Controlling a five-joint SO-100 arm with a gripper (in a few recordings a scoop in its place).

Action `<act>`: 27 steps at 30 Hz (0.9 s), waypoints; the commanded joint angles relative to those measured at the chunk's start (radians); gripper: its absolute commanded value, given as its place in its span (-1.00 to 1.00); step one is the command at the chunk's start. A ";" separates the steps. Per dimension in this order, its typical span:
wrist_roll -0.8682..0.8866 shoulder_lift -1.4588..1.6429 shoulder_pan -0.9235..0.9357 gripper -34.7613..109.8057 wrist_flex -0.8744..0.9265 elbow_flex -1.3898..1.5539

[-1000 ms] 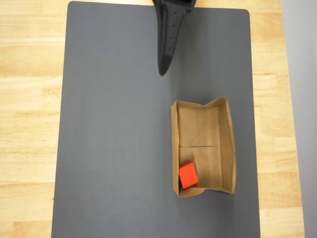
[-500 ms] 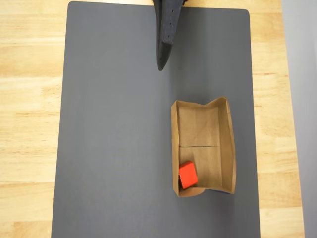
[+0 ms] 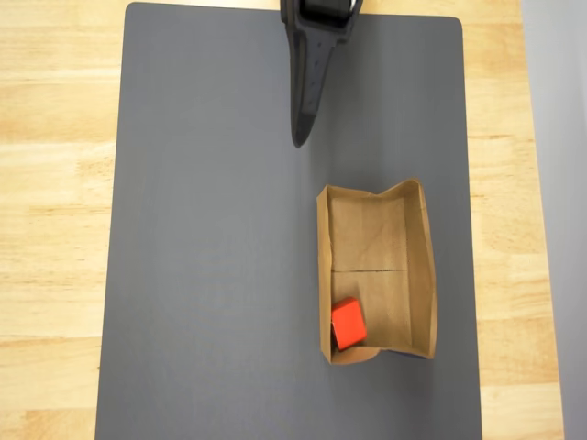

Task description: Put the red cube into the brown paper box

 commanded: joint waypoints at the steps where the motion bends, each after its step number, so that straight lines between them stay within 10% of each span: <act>1: 0.003 0.006 0.017 -0.52 0.117 -0.002; 27: -0.011 0.006 -0.006 -0.52 0.196 -0.002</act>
